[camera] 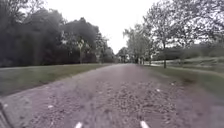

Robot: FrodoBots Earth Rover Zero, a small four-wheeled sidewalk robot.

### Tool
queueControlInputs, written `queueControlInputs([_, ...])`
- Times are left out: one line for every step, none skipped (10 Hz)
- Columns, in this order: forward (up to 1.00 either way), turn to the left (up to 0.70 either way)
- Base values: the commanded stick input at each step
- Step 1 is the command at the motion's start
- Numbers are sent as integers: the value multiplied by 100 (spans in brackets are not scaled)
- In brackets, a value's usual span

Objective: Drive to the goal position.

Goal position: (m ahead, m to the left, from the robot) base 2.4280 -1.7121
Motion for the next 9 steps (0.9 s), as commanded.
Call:
queueControlInputs([70,0])
queueControlInputs([70,0])
queueControlInputs([70,0])
queueControlInputs([70,0])
queueControlInputs([70,0])
queueControlInputs([70,0])
queueControlInputs([70,0])
queueControlInputs([70,0])
queueControlInputs([70,0])
